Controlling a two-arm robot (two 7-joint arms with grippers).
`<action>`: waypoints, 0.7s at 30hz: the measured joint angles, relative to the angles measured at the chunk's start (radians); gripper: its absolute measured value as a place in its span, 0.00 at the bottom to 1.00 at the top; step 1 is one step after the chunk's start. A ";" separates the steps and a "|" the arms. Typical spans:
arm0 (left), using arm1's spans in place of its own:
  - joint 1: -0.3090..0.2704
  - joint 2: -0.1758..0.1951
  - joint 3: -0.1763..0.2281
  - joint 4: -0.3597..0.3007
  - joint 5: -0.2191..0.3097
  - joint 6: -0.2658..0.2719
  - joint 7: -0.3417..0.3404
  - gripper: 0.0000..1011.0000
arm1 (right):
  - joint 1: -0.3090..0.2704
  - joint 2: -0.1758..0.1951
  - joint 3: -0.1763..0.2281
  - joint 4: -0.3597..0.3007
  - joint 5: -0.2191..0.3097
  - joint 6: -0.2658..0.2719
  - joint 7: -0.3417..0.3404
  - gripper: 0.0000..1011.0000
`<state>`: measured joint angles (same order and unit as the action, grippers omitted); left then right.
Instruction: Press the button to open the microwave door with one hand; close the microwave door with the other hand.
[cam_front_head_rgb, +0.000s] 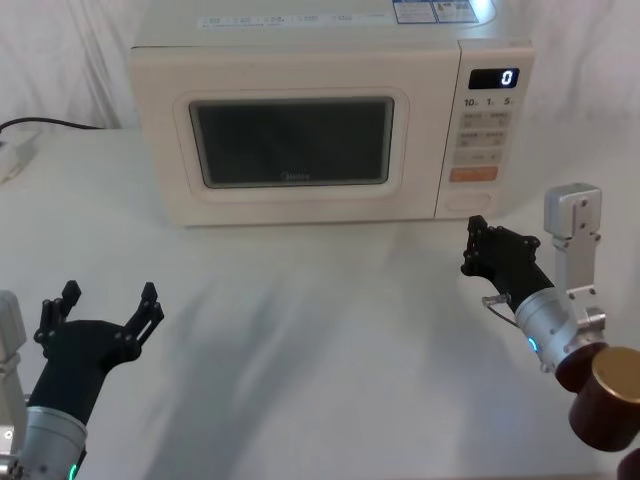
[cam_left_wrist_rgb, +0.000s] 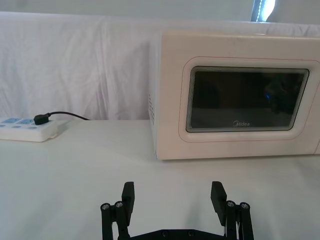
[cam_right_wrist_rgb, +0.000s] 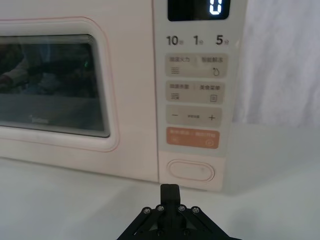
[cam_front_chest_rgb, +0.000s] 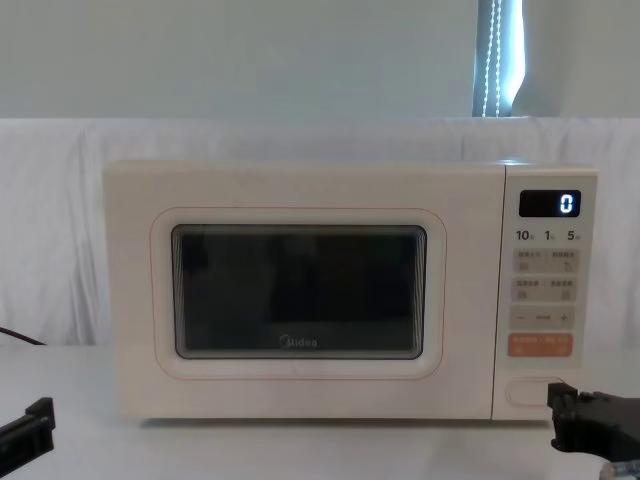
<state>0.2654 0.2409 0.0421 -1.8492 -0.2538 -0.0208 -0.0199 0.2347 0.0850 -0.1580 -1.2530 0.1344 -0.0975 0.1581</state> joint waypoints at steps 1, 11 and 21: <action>0.000 0.000 0.000 0.000 0.000 0.000 0.000 0.99 | 0.008 -0.001 0.001 0.012 0.000 -0.005 0.002 0.00; 0.000 0.000 0.000 0.000 0.000 0.000 0.000 0.99 | 0.097 -0.011 0.011 0.145 0.002 -0.043 0.014 0.00; 0.000 0.000 0.000 0.000 0.000 0.000 0.000 0.99 | 0.161 -0.024 0.015 0.240 0.001 -0.067 0.020 0.00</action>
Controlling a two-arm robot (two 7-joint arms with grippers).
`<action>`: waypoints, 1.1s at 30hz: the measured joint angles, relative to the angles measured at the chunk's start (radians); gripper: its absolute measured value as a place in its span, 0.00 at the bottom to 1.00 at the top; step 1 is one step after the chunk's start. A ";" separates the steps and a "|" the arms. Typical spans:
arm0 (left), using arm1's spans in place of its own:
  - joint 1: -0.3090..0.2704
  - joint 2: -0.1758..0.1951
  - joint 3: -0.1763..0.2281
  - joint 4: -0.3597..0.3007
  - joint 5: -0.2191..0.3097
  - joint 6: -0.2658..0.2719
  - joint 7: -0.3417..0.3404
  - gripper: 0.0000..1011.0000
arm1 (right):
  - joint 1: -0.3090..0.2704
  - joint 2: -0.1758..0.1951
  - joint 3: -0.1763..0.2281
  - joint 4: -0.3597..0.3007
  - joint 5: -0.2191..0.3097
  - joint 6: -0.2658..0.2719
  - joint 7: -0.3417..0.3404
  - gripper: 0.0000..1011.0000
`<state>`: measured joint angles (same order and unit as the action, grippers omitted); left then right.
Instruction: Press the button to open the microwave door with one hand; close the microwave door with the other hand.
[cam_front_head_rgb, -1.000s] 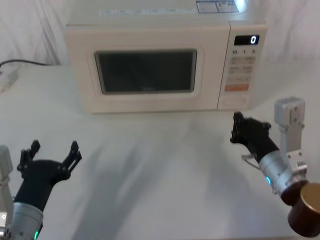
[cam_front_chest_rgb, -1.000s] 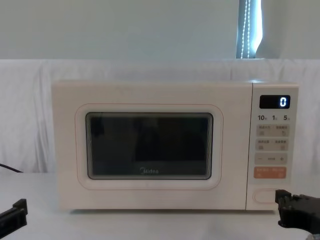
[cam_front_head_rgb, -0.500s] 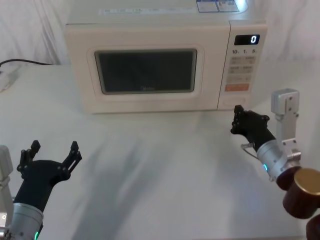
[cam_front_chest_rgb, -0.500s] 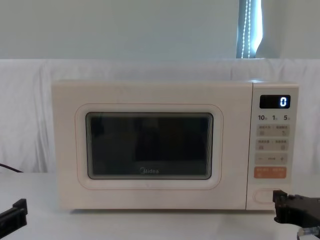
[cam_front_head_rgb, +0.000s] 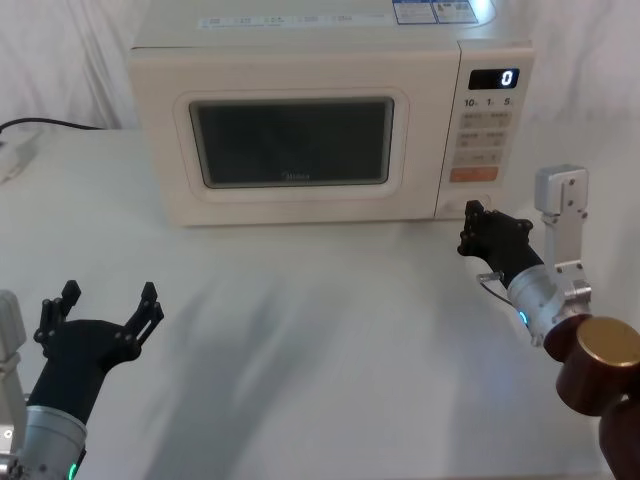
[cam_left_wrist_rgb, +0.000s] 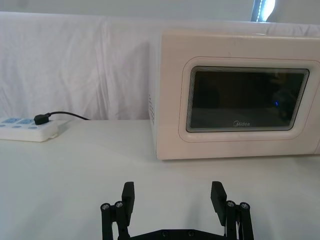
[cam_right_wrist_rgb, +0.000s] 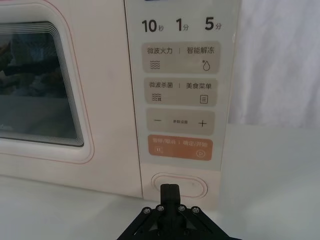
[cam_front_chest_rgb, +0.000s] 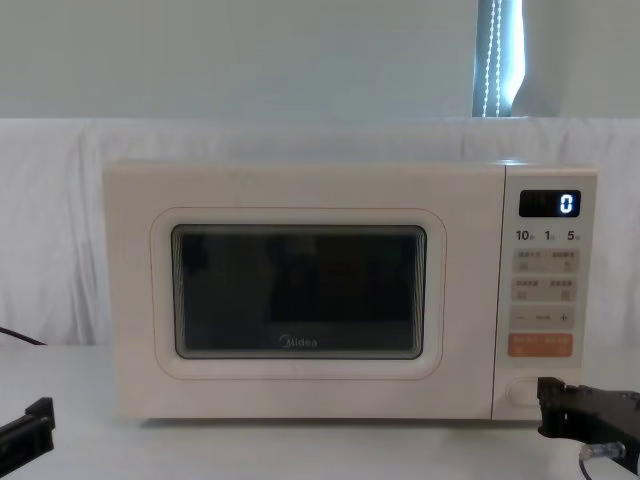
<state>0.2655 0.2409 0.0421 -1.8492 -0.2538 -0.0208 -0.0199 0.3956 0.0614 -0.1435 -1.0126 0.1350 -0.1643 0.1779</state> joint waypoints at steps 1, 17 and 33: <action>0.000 0.000 0.000 0.000 0.000 0.000 0.000 0.99 | 0.015 -0.003 0.001 0.020 -0.001 -0.005 0.001 0.00; 0.000 0.000 0.000 0.000 0.000 0.000 0.000 0.99 | 0.072 -0.015 0.008 0.120 -0.017 -0.030 -0.002 0.00; 0.000 0.000 0.000 0.000 0.000 0.000 0.000 0.99 | 0.116 -0.021 0.020 0.193 -0.031 -0.055 -0.009 0.00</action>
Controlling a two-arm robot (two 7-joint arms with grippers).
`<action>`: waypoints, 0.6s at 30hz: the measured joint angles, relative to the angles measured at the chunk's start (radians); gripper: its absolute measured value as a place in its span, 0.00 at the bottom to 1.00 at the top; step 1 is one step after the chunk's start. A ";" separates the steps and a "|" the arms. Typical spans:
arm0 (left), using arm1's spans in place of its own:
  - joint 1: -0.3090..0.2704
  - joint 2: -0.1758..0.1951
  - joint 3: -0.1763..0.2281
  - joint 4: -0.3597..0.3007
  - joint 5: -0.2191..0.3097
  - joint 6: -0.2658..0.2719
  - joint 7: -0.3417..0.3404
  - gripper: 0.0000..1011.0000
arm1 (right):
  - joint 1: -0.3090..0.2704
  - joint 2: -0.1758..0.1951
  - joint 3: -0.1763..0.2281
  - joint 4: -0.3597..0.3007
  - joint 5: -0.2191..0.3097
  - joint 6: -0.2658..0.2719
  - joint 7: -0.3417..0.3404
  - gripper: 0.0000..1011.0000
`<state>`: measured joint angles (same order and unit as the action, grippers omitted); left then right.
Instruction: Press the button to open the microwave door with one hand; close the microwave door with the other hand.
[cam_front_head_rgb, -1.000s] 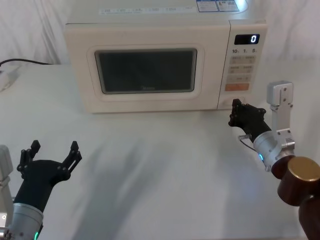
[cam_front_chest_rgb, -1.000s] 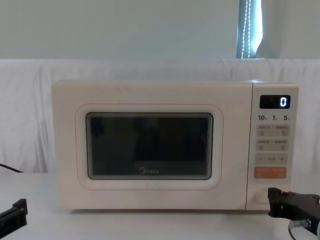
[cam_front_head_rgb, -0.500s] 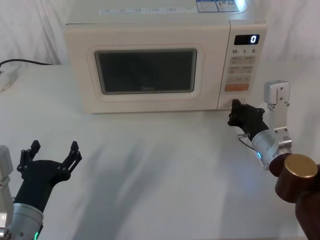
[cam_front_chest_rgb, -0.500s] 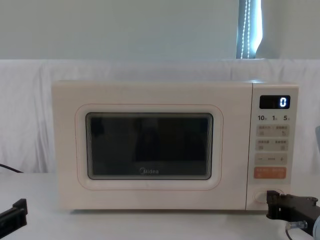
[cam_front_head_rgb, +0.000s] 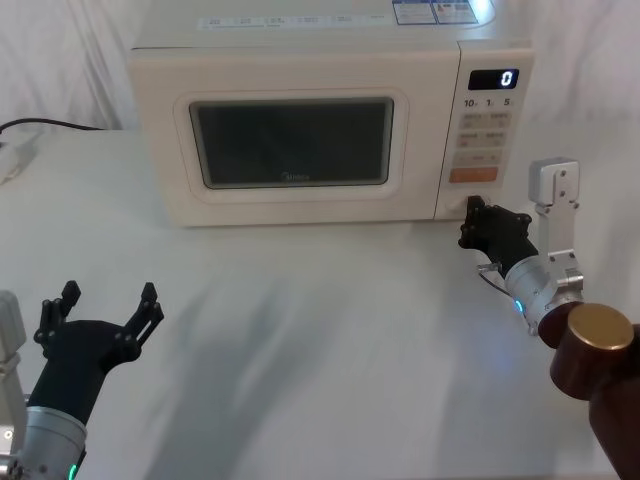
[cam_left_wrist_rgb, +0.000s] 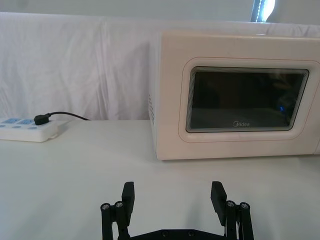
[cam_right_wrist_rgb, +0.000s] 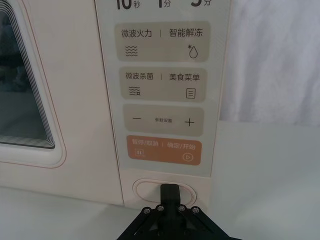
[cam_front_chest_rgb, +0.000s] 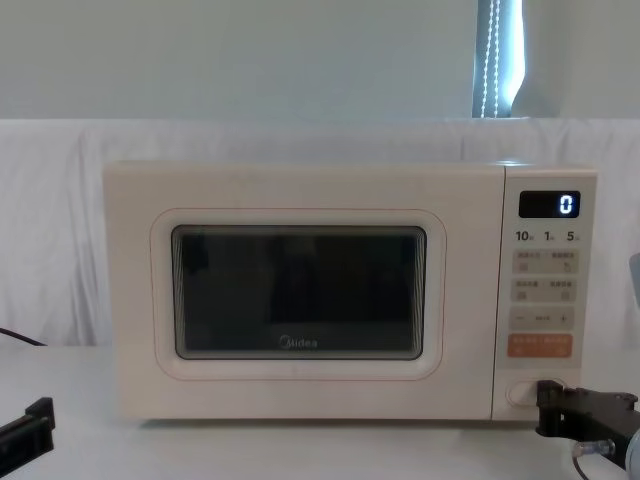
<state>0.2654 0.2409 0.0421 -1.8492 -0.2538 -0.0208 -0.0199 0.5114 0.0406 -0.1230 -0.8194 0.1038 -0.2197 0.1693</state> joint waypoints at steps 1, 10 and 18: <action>0.000 0.000 0.000 0.000 0.000 0.000 0.000 0.99 | 0.001 0.000 0.000 0.002 -0.001 -0.001 0.000 0.00; 0.000 0.000 0.000 0.000 0.000 0.000 0.000 0.99 | 0.012 -0.003 0.007 0.021 -0.006 -0.003 0.001 0.00; 0.000 0.000 0.000 0.000 0.000 0.000 0.000 0.99 | 0.022 -0.008 0.012 0.041 -0.010 -0.012 -0.005 0.00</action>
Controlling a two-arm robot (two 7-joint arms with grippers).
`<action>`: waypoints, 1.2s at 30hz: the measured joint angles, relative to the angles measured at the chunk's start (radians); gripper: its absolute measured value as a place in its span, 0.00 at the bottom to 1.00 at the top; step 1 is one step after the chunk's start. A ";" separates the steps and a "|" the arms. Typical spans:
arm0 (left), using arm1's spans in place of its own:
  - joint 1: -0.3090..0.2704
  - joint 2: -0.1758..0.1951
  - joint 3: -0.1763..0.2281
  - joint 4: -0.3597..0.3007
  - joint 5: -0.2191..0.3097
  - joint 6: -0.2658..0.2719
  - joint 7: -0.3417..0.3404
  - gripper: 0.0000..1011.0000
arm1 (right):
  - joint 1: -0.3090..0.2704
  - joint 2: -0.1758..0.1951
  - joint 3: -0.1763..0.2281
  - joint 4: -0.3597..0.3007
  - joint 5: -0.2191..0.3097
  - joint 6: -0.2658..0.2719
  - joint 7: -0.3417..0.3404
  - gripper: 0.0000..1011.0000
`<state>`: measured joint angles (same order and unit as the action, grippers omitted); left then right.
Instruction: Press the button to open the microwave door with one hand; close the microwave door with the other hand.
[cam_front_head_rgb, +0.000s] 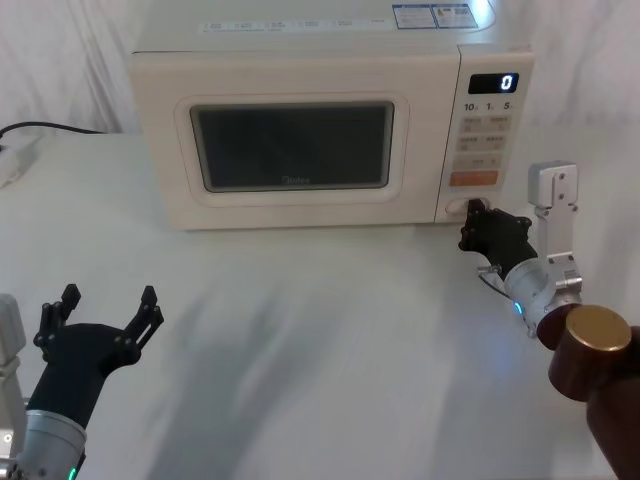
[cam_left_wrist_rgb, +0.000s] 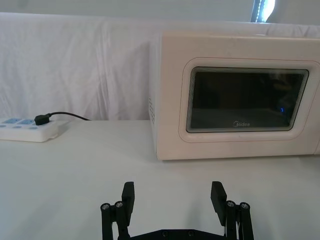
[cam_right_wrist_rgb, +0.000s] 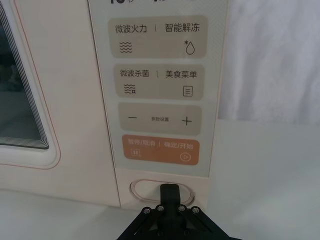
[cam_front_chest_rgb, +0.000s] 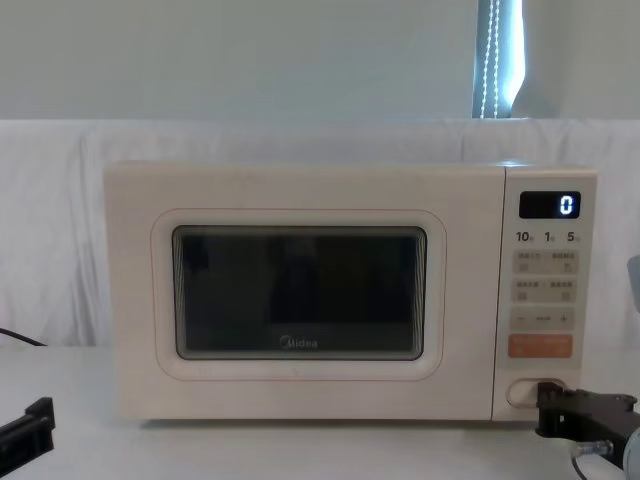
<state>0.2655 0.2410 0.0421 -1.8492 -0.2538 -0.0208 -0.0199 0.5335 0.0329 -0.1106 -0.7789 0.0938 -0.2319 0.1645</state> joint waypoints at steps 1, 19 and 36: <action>0.000 0.000 0.000 0.000 0.000 0.000 0.000 0.99 | 0.002 -0.001 0.001 0.003 0.000 -0.001 0.000 0.00; 0.000 0.000 0.000 0.000 0.000 0.000 0.000 0.99 | 0.061 -0.013 0.009 0.102 -0.011 -0.043 0.001 0.00; 0.000 0.000 0.000 0.000 0.000 0.000 0.000 0.99 | 0.087 -0.018 0.017 0.144 -0.018 -0.061 0.004 0.00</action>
<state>0.2655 0.2409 0.0421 -1.8492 -0.2538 -0.0208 -0.0200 0.6204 0.0148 -0.0934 -0.6345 0.0754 -0.2929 0.1684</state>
